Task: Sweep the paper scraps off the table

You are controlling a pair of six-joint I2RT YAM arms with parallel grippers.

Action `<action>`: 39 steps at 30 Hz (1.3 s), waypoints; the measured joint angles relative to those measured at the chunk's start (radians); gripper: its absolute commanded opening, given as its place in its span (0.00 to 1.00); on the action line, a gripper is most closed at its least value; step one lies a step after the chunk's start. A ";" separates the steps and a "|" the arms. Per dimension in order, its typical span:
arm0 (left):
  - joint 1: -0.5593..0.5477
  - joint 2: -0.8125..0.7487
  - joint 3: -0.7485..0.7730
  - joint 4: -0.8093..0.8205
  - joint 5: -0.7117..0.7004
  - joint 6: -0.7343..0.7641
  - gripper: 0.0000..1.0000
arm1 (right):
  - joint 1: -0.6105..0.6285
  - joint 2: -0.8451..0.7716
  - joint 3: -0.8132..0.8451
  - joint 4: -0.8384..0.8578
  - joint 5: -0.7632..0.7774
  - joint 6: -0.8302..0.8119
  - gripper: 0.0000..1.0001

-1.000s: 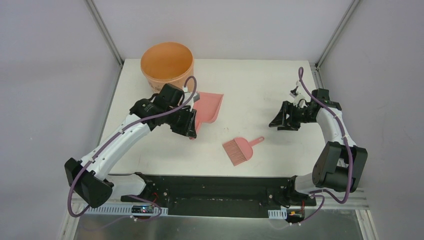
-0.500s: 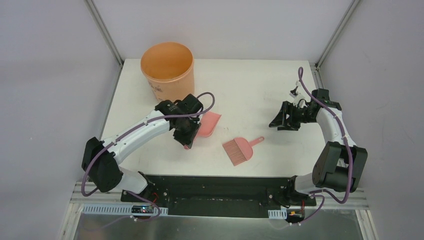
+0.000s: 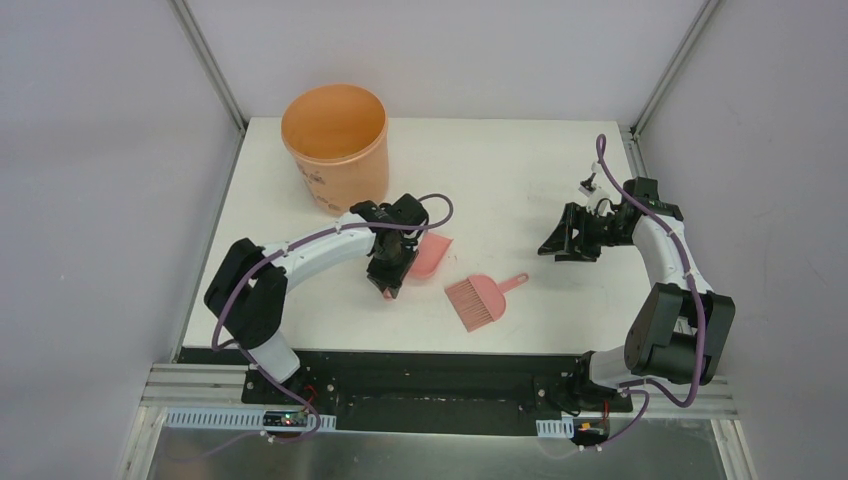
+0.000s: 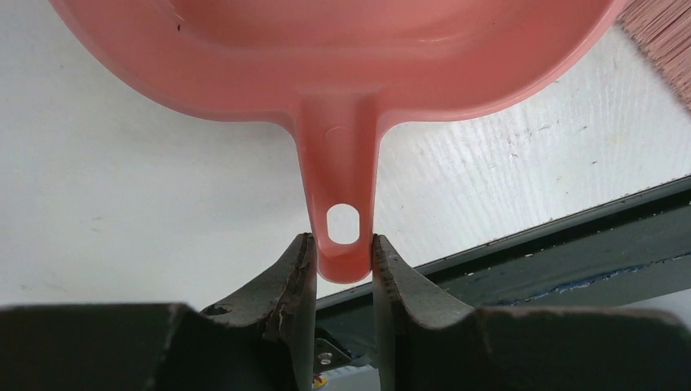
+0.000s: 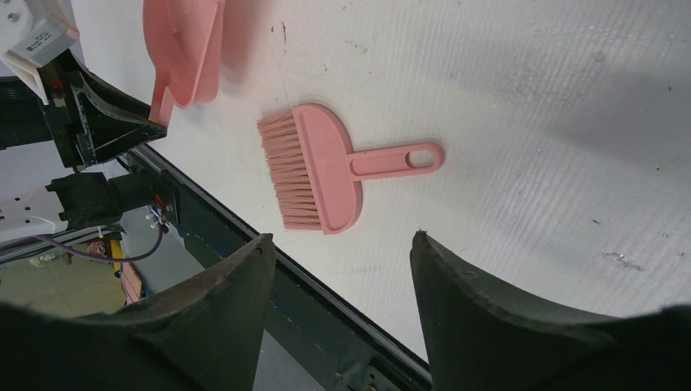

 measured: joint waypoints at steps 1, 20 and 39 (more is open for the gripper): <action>-0.005 0.010 -0.001 0.008 0.002 0.000 0.16 | 0.000 0.000 0.000 0.000 0.000 0.000 0.64; -0.018 0.053 -0.029 0.056 0.035 0.000 0.29 | 0.000 0.000 0.000 -0.009 -0.001 -0.005 0.64; -0.031 -0.278 -0.004 0.000 -0.033 0.054 0.65 | -0.004 0.000 0.000 -0.013 -0.010 -0.019 0.65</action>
